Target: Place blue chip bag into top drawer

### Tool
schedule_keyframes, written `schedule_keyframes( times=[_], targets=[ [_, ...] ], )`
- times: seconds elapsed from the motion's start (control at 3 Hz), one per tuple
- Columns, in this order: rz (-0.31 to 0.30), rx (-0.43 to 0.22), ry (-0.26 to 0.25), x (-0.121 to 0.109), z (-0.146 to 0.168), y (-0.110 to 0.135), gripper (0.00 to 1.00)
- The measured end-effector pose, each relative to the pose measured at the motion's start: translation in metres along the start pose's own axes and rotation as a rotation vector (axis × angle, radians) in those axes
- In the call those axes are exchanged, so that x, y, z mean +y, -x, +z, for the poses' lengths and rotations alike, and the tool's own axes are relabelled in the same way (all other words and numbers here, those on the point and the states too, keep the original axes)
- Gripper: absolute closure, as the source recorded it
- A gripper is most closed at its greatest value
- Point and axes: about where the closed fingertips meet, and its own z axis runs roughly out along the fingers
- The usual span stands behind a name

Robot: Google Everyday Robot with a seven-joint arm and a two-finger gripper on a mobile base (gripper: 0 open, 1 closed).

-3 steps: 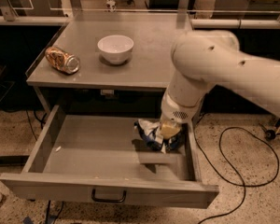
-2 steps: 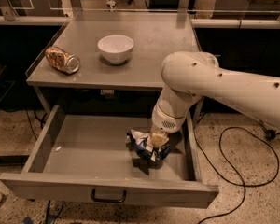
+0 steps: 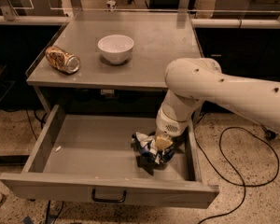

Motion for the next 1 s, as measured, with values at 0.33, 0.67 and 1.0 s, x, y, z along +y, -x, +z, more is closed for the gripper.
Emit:
schedule_keyframes(
  times=[0.33, 0.67, 1.0],
  targets=[
    [0.028, 0.016, -0.008, 0.01, 0.019, -0.012, 1.0],
    [0.046, 0.025, -0.025, 0.022, 0.036, -0.013, 1.0],
    [0.054, 0.021, -0.023, 0.032, 0.058, -0.006, 1.0]
  ],
)
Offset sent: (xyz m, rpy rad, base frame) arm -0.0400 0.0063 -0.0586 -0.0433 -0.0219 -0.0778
